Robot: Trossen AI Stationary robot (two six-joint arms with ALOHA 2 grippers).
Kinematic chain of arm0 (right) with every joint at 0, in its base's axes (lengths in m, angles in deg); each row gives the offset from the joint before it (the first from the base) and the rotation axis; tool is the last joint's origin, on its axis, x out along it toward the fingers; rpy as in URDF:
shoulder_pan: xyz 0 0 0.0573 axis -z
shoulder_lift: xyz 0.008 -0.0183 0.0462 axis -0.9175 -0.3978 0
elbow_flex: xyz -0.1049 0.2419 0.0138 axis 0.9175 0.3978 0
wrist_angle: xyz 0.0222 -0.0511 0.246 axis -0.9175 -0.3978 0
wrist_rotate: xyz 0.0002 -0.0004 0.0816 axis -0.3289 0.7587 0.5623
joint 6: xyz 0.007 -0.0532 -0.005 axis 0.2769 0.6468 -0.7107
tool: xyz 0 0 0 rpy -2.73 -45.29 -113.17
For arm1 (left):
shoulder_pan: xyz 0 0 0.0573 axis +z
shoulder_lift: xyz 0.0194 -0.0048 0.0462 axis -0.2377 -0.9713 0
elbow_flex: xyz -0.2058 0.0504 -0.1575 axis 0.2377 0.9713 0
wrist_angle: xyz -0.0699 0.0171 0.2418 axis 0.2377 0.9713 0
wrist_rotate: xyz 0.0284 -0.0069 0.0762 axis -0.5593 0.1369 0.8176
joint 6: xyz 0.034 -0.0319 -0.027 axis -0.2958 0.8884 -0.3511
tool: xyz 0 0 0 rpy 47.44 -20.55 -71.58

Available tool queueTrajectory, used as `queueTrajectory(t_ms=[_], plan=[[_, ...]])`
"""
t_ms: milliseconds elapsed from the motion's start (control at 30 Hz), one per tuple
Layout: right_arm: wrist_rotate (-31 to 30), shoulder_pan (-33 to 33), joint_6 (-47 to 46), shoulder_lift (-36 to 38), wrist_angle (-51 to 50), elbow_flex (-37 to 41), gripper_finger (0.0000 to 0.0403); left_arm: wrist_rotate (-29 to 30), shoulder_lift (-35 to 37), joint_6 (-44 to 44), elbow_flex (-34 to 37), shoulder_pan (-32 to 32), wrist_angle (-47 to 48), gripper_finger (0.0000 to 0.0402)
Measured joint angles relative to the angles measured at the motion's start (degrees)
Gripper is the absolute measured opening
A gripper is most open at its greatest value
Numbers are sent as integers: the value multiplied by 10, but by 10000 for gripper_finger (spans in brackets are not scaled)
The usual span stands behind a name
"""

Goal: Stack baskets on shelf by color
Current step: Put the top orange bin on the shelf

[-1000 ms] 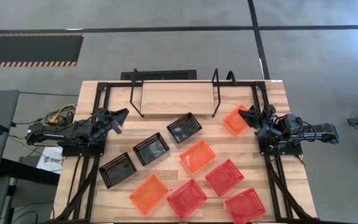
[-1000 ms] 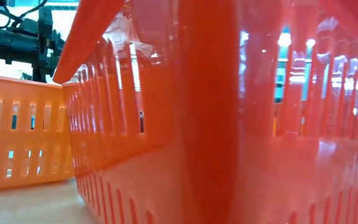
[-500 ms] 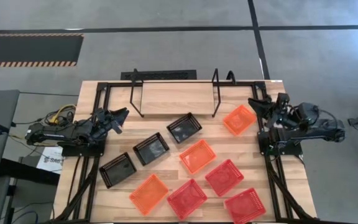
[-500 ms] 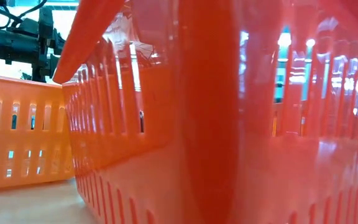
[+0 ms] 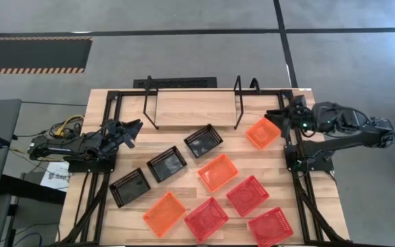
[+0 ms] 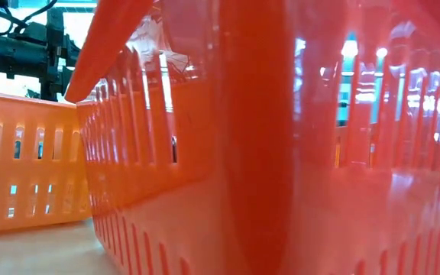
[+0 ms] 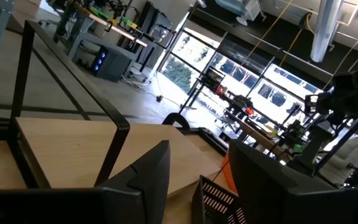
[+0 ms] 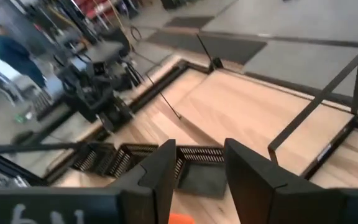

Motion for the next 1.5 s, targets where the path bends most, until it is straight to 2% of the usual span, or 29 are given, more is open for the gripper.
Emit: queueTrajectory(t_ms=[200, 333, 833, 1000, 1133, 1333, 1500], plan=[[4, 0, -95, -61, -187, -77, 157, -6, 0, 0, 0, 0, 0, 151], [15, 0, -154, -91, -280, -90, 154, -12, 0, 0, -3, 0, 6, 151], [36, 0, -165, -140, -281, -90, 159, -31, 0, 2, -9, 0, 29, 151], [52, 0, -198, -147, -296, -90, 163, -31, 0, 5, -10, 0, 30, 151], [74, -1, -264, -162, -346, -90, 164, -32, 0, 11, -10, 0, 30, 151], [131, -6, -450, -214, -493, -90, 158, -36, 0, 12, -10, 0, 31, 151], [134, -22, -530, -245, -487, -53, 161, -36, 0, 13, -10, 0, 31, 151]])
